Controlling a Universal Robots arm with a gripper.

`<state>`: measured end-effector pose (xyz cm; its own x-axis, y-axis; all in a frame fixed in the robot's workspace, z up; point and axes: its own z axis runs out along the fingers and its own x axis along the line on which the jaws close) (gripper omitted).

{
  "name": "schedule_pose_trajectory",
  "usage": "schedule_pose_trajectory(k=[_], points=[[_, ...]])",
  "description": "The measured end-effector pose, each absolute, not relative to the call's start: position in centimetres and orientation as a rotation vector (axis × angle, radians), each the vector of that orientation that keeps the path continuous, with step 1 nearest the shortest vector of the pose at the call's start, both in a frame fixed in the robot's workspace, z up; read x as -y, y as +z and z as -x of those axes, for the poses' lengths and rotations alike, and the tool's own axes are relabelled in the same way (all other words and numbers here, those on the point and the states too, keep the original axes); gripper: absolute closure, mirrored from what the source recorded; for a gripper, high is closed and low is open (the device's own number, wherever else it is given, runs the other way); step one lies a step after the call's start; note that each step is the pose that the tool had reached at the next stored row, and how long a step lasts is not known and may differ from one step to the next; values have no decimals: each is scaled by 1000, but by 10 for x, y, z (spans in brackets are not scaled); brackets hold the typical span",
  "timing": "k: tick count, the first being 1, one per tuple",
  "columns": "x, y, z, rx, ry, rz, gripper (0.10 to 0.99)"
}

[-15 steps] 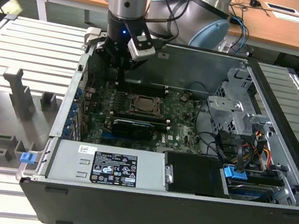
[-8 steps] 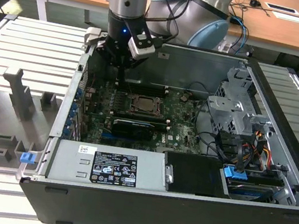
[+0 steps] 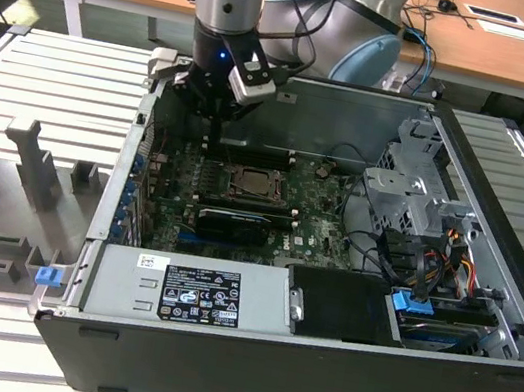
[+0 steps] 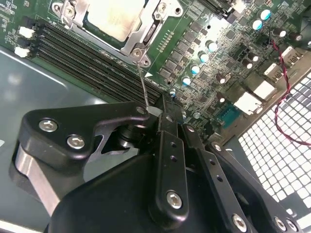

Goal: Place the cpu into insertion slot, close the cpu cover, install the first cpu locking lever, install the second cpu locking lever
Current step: 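Install the first cpu locking lever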

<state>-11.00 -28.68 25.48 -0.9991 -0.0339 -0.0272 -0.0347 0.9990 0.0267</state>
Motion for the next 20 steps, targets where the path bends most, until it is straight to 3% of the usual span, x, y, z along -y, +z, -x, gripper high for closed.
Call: schedule_pose_trajectory(k=[20], points=[[287, 251, 67, -3114, 41, 54, 980]])
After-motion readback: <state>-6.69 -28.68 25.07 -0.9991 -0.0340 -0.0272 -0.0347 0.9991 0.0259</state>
